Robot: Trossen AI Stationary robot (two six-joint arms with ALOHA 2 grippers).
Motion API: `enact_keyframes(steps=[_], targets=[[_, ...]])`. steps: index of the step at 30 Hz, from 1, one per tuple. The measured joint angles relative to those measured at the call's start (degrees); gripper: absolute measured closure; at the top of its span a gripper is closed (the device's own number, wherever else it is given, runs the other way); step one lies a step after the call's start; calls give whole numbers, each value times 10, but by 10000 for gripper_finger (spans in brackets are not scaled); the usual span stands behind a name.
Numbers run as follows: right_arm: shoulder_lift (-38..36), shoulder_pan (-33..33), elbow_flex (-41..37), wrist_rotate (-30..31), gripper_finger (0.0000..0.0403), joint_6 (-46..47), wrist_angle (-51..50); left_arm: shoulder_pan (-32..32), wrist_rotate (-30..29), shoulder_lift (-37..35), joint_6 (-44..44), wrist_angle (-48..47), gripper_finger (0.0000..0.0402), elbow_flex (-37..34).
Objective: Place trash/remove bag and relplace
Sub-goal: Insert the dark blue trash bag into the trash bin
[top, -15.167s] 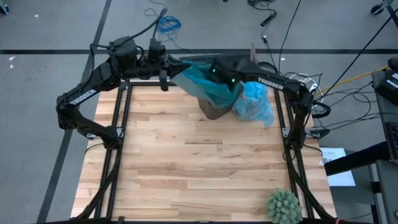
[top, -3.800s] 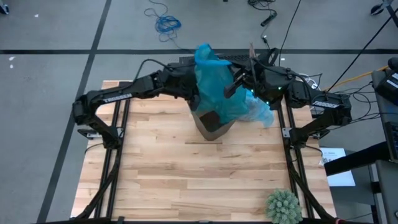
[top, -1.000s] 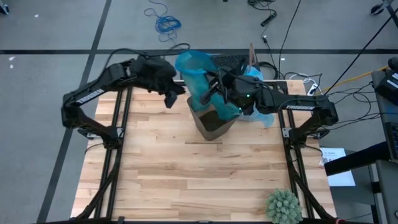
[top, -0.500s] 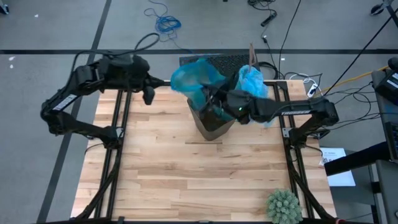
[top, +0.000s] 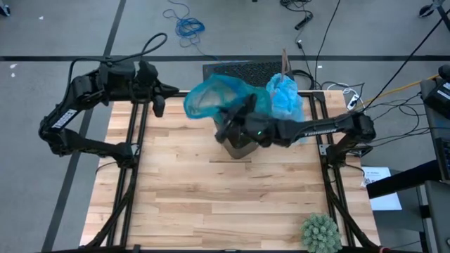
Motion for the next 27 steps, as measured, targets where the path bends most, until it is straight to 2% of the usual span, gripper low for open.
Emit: enact_keyframes(steps=[7,16,21,25,27], targets=[[12,50,0,31,403,39,-29,0,11,-9,0,0,401,0],[11,78,0,69,403,113,-191,0,17,0,4,0,401,0],[-11,100,0,71,403,107,-221,0,43,16,5,0,401,0],[-9,120,0,70,403,155,-301,0,51,28,5,6,401,0],[-9,130,0,69,403,183,-328,0,78,39,8,12,401,0]])
